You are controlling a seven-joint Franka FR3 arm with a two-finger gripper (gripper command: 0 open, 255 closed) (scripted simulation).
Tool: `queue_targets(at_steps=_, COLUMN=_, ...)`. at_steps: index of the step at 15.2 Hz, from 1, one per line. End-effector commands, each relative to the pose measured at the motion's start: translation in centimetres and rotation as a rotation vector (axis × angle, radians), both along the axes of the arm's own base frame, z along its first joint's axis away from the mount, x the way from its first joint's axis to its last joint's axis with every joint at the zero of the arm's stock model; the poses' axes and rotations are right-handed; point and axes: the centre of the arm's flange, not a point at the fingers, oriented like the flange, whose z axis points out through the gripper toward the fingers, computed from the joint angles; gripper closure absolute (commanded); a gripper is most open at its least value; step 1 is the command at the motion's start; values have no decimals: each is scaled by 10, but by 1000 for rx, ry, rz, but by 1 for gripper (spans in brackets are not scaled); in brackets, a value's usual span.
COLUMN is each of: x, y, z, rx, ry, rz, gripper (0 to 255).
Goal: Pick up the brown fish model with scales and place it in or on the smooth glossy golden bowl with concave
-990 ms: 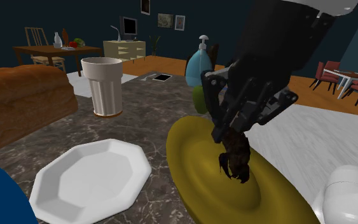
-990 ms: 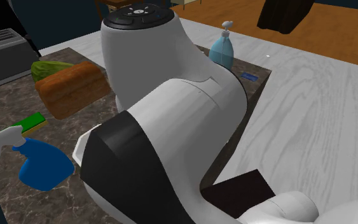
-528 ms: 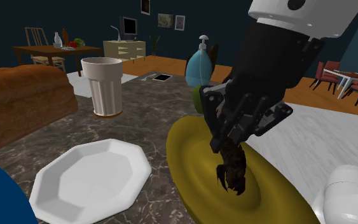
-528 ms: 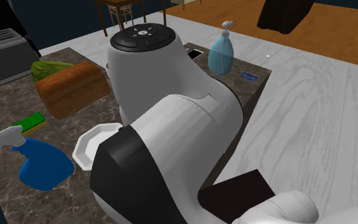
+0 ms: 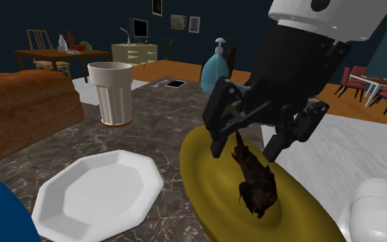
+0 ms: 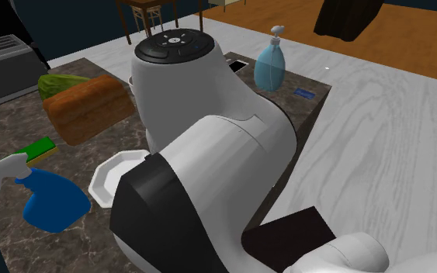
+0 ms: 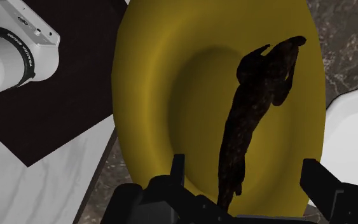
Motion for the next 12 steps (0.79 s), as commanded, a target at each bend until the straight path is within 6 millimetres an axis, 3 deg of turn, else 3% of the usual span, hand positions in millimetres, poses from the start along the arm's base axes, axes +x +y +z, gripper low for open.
queue_targets(at_steps=1, x=0, y=0, z=0, rx=0, ry=0, rz=0, gripper=0)
queue_targets(at_steps=2, x=0, y=0, z=0, rx=0, ry=0, rz=0, gripper=0)
queue_targets(at_steps=6, x=-8, y=-3, z=49, rx=0, ry=0, rz=0, gripper=0)
queue_targets(at_steps=12, x=-8, y=-3, z=49, rx=0, ry=0, rz=0, gripper=0)
